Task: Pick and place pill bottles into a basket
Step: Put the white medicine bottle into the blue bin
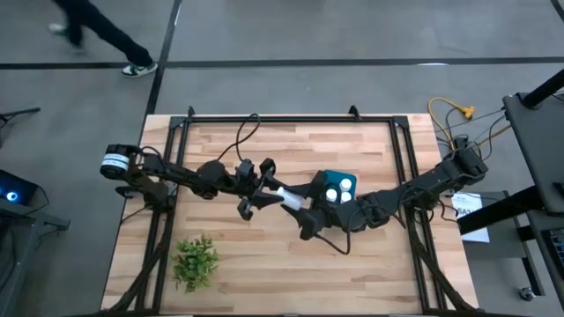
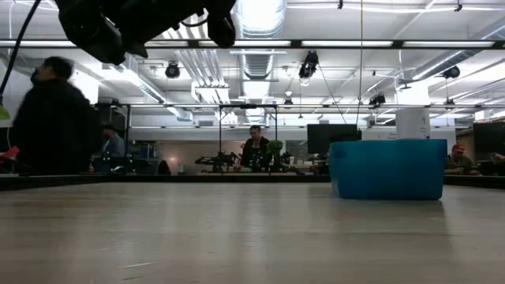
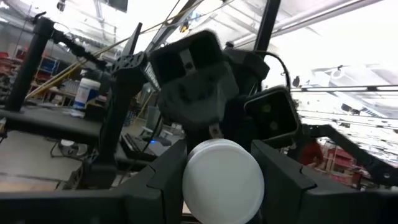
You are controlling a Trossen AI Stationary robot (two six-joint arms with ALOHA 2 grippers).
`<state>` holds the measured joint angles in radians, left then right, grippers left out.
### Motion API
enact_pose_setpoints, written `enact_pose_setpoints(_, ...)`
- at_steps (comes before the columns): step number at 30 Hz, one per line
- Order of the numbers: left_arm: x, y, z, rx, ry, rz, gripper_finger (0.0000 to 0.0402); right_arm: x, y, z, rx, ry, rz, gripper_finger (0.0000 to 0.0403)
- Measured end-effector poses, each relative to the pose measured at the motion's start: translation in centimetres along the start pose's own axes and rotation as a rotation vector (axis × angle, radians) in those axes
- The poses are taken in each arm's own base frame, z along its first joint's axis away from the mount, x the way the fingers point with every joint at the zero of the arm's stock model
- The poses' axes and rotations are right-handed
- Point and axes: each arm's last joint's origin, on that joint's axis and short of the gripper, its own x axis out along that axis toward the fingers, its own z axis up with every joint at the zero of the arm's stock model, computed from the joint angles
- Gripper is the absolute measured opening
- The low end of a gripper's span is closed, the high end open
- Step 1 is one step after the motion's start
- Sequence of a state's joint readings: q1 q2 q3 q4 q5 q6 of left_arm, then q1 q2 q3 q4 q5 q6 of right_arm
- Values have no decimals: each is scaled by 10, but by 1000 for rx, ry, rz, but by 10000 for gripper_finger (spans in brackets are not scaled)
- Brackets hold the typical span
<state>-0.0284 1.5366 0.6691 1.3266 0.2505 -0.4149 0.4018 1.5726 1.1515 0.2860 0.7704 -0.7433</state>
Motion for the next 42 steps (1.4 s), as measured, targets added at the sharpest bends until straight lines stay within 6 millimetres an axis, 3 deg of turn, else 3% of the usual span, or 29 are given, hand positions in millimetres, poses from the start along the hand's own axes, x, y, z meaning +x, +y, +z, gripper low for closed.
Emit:
enact_pose_setpoints(7, 0, -2, 3, 4, -7, -8, 141, 0, 1, -2, -15, 21, 12, 174)
enact_pose_setpoints(14, 0, -3, 2, -2, -2, -12, 141, 0, 1, -2, 4, 22, 14, 172)
enact_pose_setpoints(21, 0, -5, 4, 1, -2, -39, 180, -1, 2, -2, 7, 17, 28, 170)
enact_pose_setpoints(31, -2, -8, 7, 13, 14, -88, 187, -1, 2, -1, 36, 4, 36, 170)
enact_pose_setpoints(42, -7, -12, 11, 182, 54, -115, 188, -9, -7, -5, 163, -51, 80, 170)
